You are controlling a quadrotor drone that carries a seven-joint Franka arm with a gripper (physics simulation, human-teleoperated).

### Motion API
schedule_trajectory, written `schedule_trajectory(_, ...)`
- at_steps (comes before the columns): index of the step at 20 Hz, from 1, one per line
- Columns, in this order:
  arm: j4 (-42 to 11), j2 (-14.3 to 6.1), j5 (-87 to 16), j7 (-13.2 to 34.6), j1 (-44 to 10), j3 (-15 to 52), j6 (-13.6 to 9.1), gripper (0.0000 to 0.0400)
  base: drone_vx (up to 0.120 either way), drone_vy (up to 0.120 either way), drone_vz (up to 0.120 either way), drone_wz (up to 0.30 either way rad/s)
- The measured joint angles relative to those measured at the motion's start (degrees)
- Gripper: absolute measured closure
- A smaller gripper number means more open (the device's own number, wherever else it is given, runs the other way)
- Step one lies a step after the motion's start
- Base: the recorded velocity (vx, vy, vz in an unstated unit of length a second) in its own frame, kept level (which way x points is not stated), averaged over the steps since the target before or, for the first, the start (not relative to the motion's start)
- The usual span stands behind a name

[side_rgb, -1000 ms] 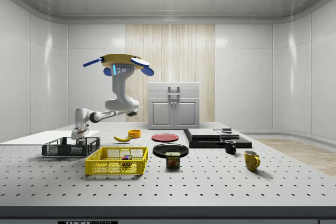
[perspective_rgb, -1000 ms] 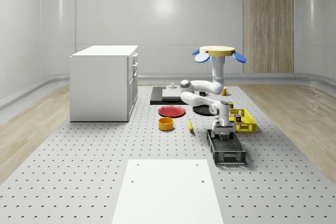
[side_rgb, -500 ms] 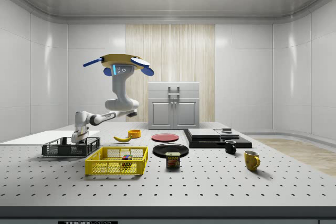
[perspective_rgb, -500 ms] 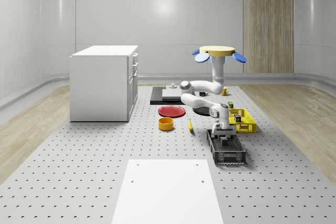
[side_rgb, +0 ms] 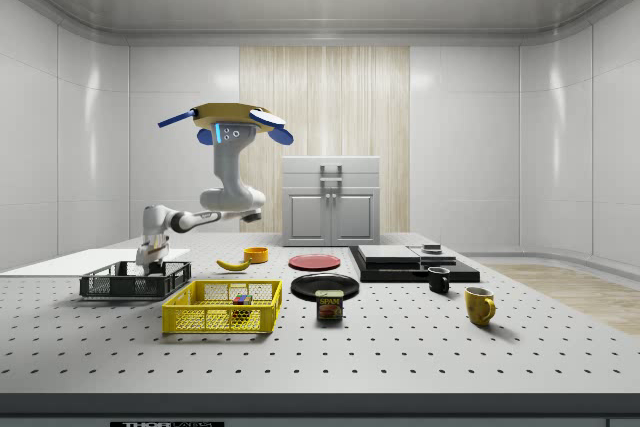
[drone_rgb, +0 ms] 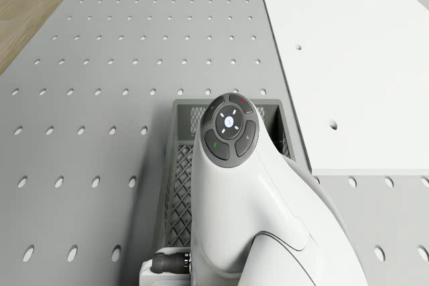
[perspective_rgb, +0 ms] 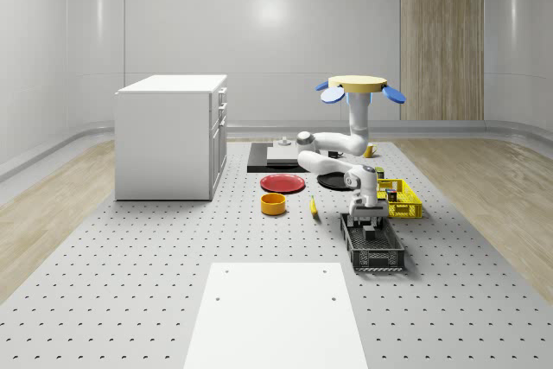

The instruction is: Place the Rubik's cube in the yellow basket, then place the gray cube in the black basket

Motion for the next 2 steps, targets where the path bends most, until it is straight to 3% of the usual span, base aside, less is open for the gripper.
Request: schedule_trajectory(2, -0.12, -0.04, 0.34, 0.00, 0.06, 0.37, -0.14, 0.0002, 0.000, 0.000, 0.000, 0.000)
